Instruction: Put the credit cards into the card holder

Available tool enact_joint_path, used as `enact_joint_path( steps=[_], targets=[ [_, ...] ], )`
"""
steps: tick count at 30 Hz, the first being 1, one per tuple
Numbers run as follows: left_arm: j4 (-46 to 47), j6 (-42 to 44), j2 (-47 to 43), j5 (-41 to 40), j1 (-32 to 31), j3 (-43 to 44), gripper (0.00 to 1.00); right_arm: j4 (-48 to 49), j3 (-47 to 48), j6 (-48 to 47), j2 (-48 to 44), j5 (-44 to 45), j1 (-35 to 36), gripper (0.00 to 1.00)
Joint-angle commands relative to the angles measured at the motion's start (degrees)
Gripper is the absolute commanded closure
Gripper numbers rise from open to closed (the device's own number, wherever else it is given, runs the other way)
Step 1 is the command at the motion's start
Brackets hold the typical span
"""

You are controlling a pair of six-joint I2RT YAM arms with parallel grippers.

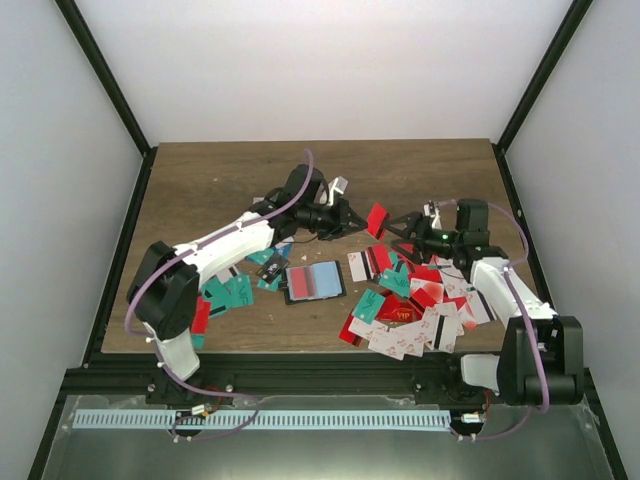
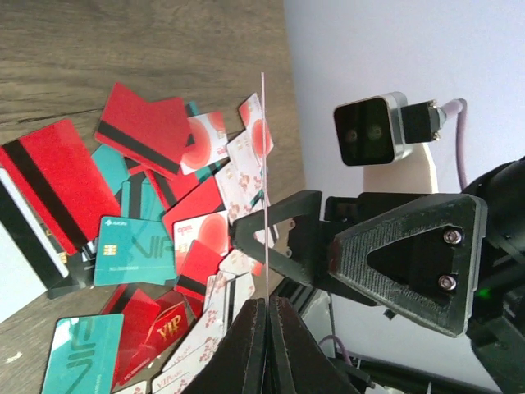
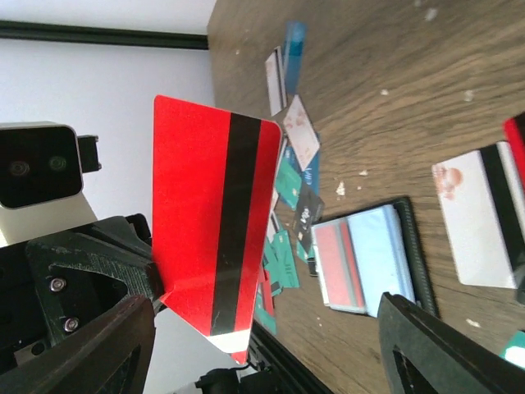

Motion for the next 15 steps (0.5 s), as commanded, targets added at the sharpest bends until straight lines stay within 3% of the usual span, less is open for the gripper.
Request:
enact_joint_path(
  steps=[1, 7, 11, 15],
  targets=[
    [2.9, -1.3, -2.5, 1.2, 0.1, -0.7, 0.96, 8.1, 1.5, 5.4, -1.0, -2.1, 2.2, 0.24],
    [4.9, -2.1, -4.3, 2.1, 0.2, -2.5, 0.96, 15.4, 0.5, 11.7, -0.9, -2.5, 3.8, 0.29],
    [6.3, -2.9, -5.4, 2.3, 0.2, -3.9, 0.96, 20.0, 0.3, 15.1, -0.9, -2.9, 4.7, 0.41],
    [7.4, -3.6, -6.3, 2.3, 0.1, -5.2, 0.96, 25.1, 0.0, 18.4, -0.6, -3.7, 5.7, 0.59]
  ],
)
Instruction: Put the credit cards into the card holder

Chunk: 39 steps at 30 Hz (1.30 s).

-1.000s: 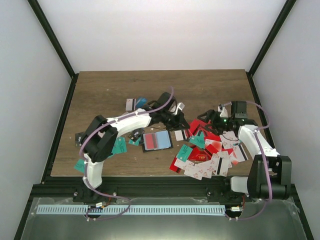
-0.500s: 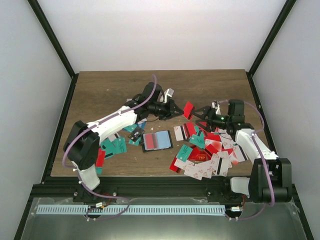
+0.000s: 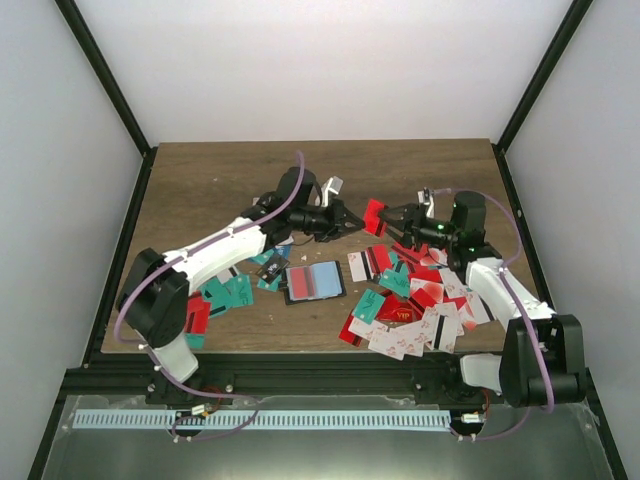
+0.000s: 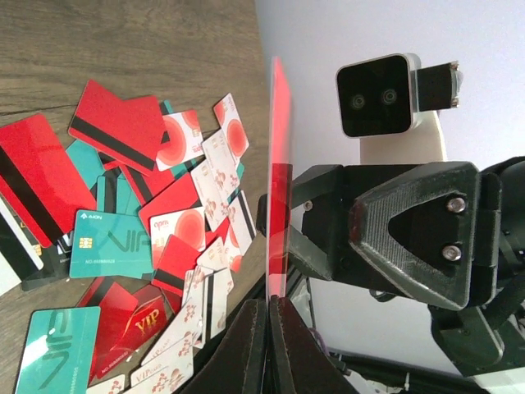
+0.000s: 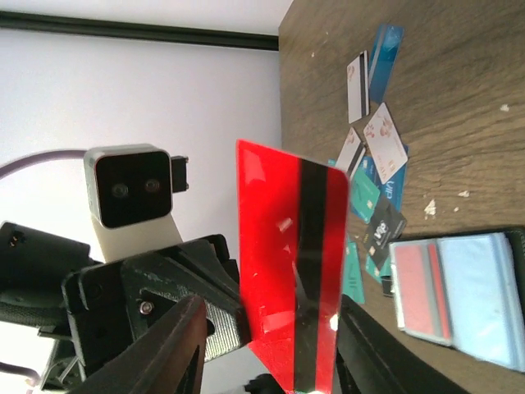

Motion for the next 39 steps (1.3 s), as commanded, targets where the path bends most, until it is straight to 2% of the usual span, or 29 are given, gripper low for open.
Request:
enact_joint_path(
  steps=[1, 6, 10, 11, 14, 17, 19, 22, 26, 34, 39],
  targets=[
    [2.9, -1.2, -2.4, 0.8, 0.1, -1.4, 0.96, 7.5, 0.2, 4.6, -0.6, -1.9, 1.5, 0.63],
    [4.0, -1.9, -3.6, 0.3, 0.1, -2.7, 0.96, 7.3, 0.4, 4.3, -0.7, -2.0, 2.0, 0.85],
    [4.5, -1.3, -4.2, 0.7, 0.2, -3.5, 0.96, 5.6, 1.0, 2.6, -0.2, -2.4, 2.3, 0.98],
    [4.2, -0.6, -4.4, 0.8, 0.3, -3.5, 0.93, 5.3, 1.2, 2.2, 0.0, -2.5, 2.5, 0.99],
    [0.8, 3.5, -5.9, 0.4, 1.2, -3.5, 0.73, 5.7, 1.8, 0.7, 0.9, -3.4, 3.5, 0.99],
    [-4.1, 9.3, -9.0, -0.9, 2.7, -4.3, 0.57, 5.8, 2.7, -1.7, 2.3, -5.0, 5.2, 0.99],
    [-6.9, 12.4, -12.5, -1.6, 4.2, -5.5, 0.51, 6.3, 2.7, -1.9, 3.0, -6.1, 6.3, 0.99],
    [-7.8, 14.2, -17.6, 0.0, 7.2, -9.1, 0.47, 7.5, 2.6, -2.0, 2.5, -7.8, 8.6, 0.99],
    [-6.9, 14.2, -23.0, 5.3, 10.6, -13.8, 0.47, 8.2, 2.6, -0.5, 0.4, -8.6, 10.9, 0.99],
    [5.1, 6.6, -29.7, 16.5, 11.2, -20.3, 0.51, 11.4, 5.2, 4.0, -3.2, -4.1, 18.7, 0.99],
    [7.9, 4.0, -32.1, 18.3, 11.2, -21.8, 0.62, 11.9, 7.4, 5.0, -3.9, 0.4, 22.7, 0.99]
  ],
)
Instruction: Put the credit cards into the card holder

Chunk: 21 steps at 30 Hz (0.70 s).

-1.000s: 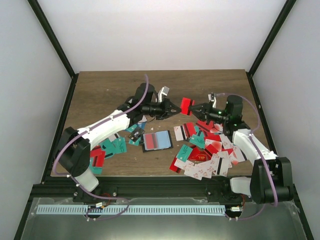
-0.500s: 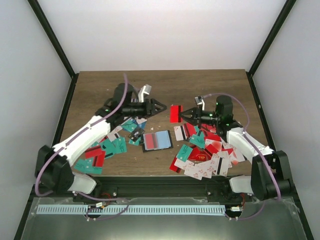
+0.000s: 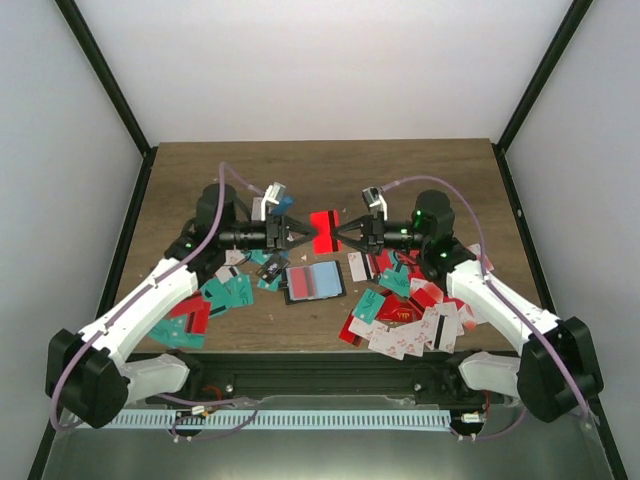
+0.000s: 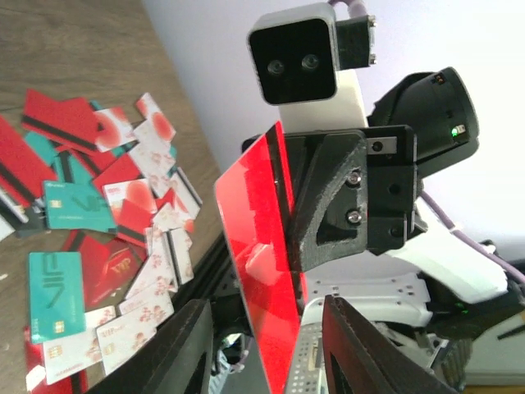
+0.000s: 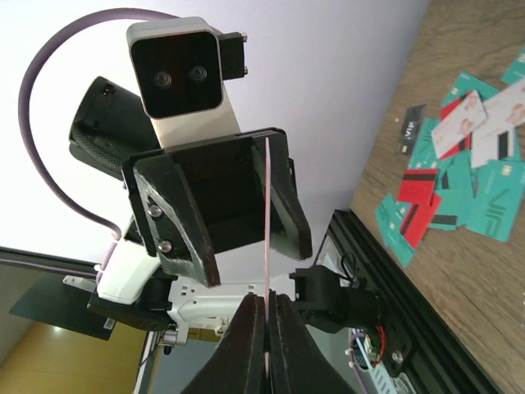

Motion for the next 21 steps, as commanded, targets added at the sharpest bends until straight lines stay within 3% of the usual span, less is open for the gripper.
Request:
enact_joint_path(
  steps=[1, 4, 7, 17, 18, 21],
  targets=[
    [5.7, -2.9, -2.8, 4.1, 0.1, -0.9, 0.68, 2.1, 3.7, 1.7, -1.5, 4.9, 2.9, 0.99],
    [6.0, -3.9, -4.7, 3.9, 0.1, -1.4, 0.84, 1.9, 4.1, 1.8, -2.1, 6.6, 4.0, 0.99],
    [7.2, -5.3, -6.2, 3.9, 0.1, -2.2, 0.94, 1.9, 4.0, 2.0, -2.8, 8.0, 5.2, 0.99],
    [9.5, -7.8, -7.8, 5.9, 0.0, -5.1, 0.96, 1.7, 4.4, 0.8, -3.2, 11.0, 9.7, 0.97],
    [9.6, -7.9, -7.9, 5.8, 0.0, -5.1, 0.96, 1.4, 4.4, 0.6, -3.3, 11.2, 9.8, 0.93],
    [8.7, -8.1, -7.7, 5.2, 0.1, -5.1, 0.96, -1.9, 4.7, -0.9, -3.8, 13.0, 9.7, 0.60]
  ],
)
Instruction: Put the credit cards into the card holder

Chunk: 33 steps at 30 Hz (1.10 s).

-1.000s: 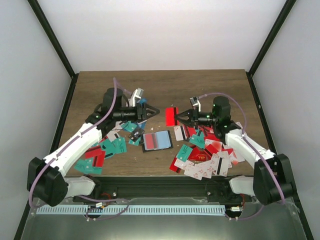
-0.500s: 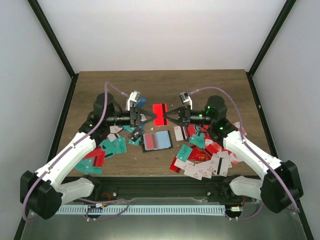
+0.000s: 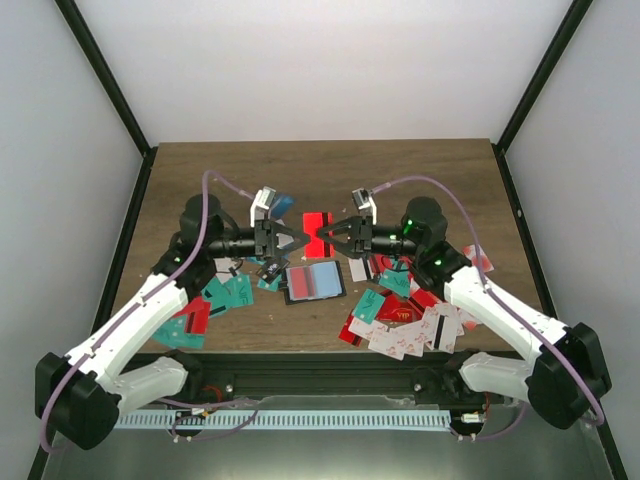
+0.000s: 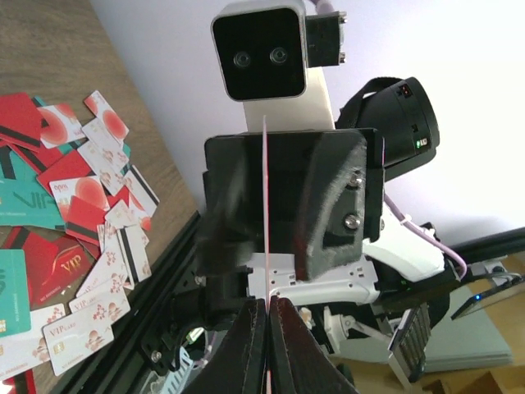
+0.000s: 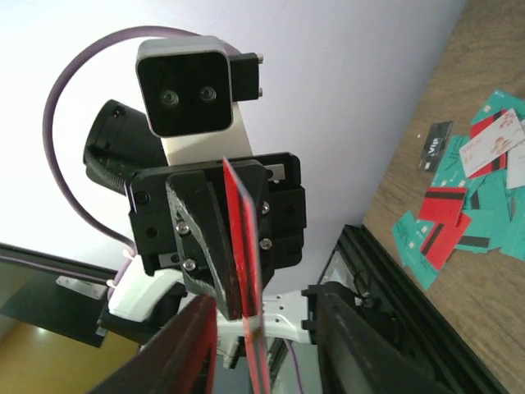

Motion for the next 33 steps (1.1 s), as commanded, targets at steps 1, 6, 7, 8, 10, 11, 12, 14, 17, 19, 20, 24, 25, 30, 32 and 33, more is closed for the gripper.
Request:
enact_joint_path(
  steps=[1, 6, 7, 8, 10, 11, 12, 14, 17, 19, 20, 24, 25, 30, 32, 33],
  targets=[
    [0.3, -0.1, -0.2, 0.9, -0.8, -0.5, 0.96, -5.0, 3.2, -3.3, -1.1, 3.8, 1.5, 0.53],
    [-5.8, 4.3, -1.3, -3.8, -0.8, -1.7, 0.96, -19.3, 6.8, -10.2, -0.5, 6.8, 1.4, 0.36],
    [-6.7, 4.8, -1.5, -4.6, -0.8, -2.2, 0.96, -21.2, 7.4, -11.5, -0.4, 6.8, 1.4, 0.34],
    [-7.6, 5.3, -1.8, -5.4, -0.8, -2.8, 0.96, -23.1, 7.7, -12.6, -0.5, 7.0, 1.2, 0.33],
    [-9.7, 6.2, -2.1, -7.5, -0.8, -4.1, 0.96, -27.0, 7.9, -14.9, -1.1, 7.4, 0.4, 0.32],
    [-10.8, 6.5, -2.3, -8.3, -0.8, -4.7, 0.96, -28.7, 7.8, -15.7, -1.5, 7.4, -0.2, 0.32],
    [-11.6, 6.6, -2.4, -8.7, -0.8, -5.3, 0.96, -30.4, 7.6, -16.5, -1.8, 7.3, -1.3, 0.32],
    [-14.4, 7.8, -2.9, -10.2, -0.8, -6.1, 0.96, -33.8, 7.3, -18.2, -2.7, 7.3, -3.5, 0.32],
    [-18.0, 8.9, -4.2, -13.5, -0.8, -7.7, 0.96, -37.0, 6.2, -20.3, -3.9, 7.4, -6.1, 0.31],
    [-19.4, 8.9, -5.0, -15.4, -0.8, -9.3, 0.96, -38.3, 5.8, -22.2, -4.1, 7.4, -6.9, 0.32],
    [-19.7, 8.9, -5.2, -16.2, -0.8, -10.2, 0.96, -38.7, 5.7, -23.5, -3.9, 7.6, -7.0, 0.31],
    [-19.9, 7.9, -6.3, -19.2, -0.8, -13.9, 0.96, -42.1, 5.2, -26.9, -1.9, 9.9, -7.0, 0.32],
    [-19.2, 7.7, -6.5, -19.5, -0.8, -14.7, 0.96, -42.9, 5.2, -27.3, -1.1, 10.3, -7.0, 0.32],
    [-15.0, 9.0, -2.3, -19.6, -0.6, -17.2, 0.96, -42.9, 4.8, -30.3, 3.7, 12.6, -7.1, 0.33],
    [-12.8, 10.1, 1.2, -17.3, -0.7, -17.6, 0.96, -42.8, 5.4, -32.0, 6.3, 11.9, -7.1, 0.34],
    [-11.9, 11.0, 2.9, -16.9, -0.7, -17.7, 0.96, -43.0, 6.0, -32.8, 7.6, 12.2, -7.1, 0.35]
  ],
)
